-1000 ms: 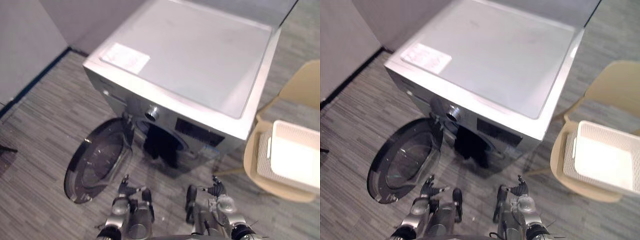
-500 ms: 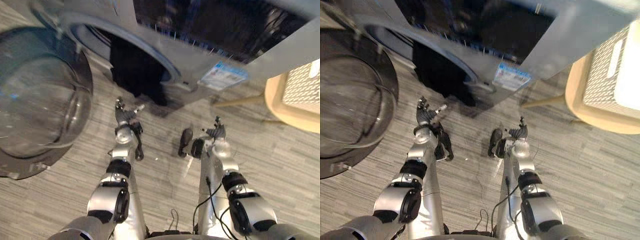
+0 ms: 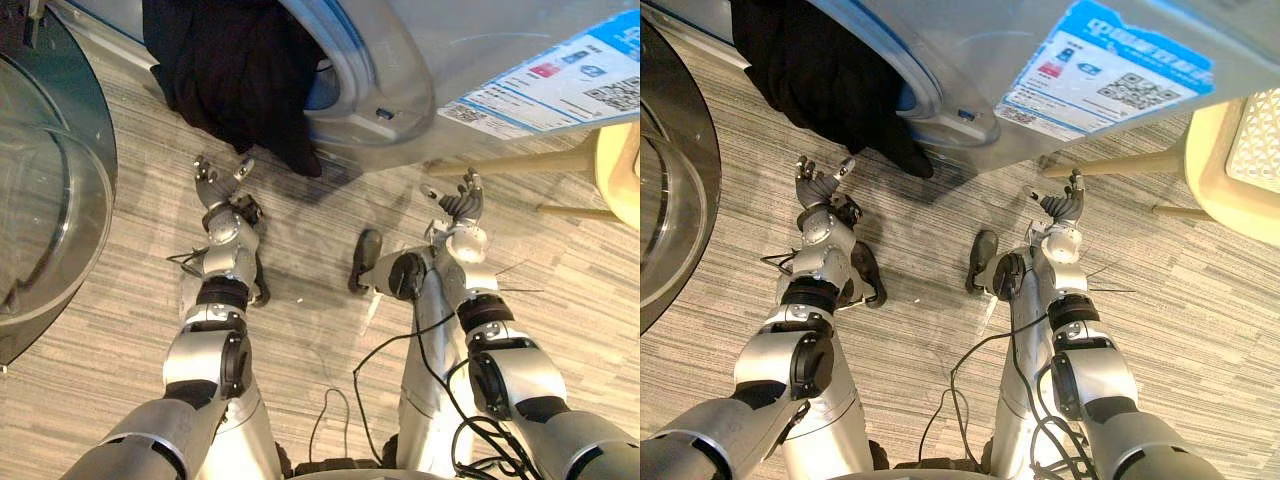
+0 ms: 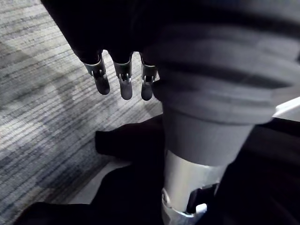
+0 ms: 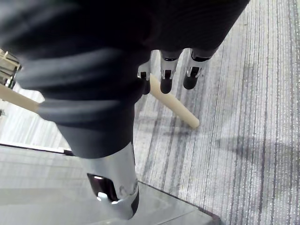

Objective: Pick up the laundry basket with both hands and put the clothes into the washing machine.

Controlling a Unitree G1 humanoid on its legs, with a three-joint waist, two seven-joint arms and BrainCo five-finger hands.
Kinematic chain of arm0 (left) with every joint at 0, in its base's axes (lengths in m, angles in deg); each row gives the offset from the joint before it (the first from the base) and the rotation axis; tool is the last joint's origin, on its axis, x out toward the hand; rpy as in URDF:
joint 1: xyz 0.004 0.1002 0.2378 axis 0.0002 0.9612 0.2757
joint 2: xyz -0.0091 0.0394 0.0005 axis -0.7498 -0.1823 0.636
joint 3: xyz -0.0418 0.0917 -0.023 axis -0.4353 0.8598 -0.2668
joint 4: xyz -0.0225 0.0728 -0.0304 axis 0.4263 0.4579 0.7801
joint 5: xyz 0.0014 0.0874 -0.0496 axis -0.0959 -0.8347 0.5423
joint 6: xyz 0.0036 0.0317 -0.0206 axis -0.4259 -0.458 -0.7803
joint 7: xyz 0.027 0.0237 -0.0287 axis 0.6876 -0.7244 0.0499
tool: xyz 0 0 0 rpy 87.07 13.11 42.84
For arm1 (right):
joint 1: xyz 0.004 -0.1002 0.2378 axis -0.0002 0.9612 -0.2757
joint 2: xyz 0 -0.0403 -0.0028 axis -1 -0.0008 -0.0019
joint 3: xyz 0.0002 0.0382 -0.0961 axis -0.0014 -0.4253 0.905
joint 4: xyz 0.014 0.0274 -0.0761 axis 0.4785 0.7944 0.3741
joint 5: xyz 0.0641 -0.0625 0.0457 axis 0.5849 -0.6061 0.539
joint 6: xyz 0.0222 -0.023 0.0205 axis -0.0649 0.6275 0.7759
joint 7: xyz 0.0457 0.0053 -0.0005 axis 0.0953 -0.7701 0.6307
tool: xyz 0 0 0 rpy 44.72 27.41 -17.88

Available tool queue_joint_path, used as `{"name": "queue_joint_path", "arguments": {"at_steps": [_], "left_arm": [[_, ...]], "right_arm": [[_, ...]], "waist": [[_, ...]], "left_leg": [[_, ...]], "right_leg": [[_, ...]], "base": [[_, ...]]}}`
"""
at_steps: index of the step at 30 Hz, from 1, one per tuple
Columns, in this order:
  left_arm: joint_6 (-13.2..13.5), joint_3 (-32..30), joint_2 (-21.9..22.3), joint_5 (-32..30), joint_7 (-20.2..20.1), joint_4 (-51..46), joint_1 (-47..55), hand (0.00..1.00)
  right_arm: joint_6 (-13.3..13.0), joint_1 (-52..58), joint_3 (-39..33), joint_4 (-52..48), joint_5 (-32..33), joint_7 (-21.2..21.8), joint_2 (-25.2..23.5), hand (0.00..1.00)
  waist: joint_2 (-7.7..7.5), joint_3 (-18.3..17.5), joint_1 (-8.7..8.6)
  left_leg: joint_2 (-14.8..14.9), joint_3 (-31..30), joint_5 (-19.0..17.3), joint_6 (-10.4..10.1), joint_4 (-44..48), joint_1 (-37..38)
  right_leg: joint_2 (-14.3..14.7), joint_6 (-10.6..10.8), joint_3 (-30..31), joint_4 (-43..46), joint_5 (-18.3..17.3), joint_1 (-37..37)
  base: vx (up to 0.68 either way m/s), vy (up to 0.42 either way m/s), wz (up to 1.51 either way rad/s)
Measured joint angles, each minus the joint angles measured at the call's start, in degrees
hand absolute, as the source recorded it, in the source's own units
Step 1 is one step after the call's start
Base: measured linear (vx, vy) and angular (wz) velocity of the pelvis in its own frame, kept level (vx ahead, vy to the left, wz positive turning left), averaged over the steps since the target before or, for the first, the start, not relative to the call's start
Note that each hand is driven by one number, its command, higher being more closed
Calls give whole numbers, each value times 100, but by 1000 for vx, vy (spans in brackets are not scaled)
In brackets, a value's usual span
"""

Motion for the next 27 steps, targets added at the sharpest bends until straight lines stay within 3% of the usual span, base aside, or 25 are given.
{"name": "queue_joint_path", "arguments": {"at_steps": [8,9,19,27], "left_arm": [[145,464,-183,545,-99,-314,-634,0],[145,540,-187,543,-101,-314,-624,100],[155,833,-659,681,-111,-409,-678,100],[226,876,-559,1093,-224,-604,-669,100]], "right_arm": [[-143,50,-161,-179,31,232,18,0],[-152,115,-203,-282,26,237,22,0],[-151,347,-273,-700,-33,352,32,0],[-115,533,-499,-989,-73,459,36,0]], "waist": [[-42,-30,-5],[-42,-30,15],[-46,-35,51],[-42,-49,129]], "left_leg": [[-76,-3,-144,106,335,-214],[-77,-4,-177,122,375,-218],[-164,17,-206,169,442,-265],[-188,-16,-250,136,560,-273]], "right_leg": [[-1,101,147,295,-85,-236],[4,109,159,319,-89,-241],[-8,134,247,353,-92,-294],[-4,170,285,452,-116,-334]], "base": [[55,12,0],[38,9,-5],[14,-1,0],[20,-1,-1]]}}
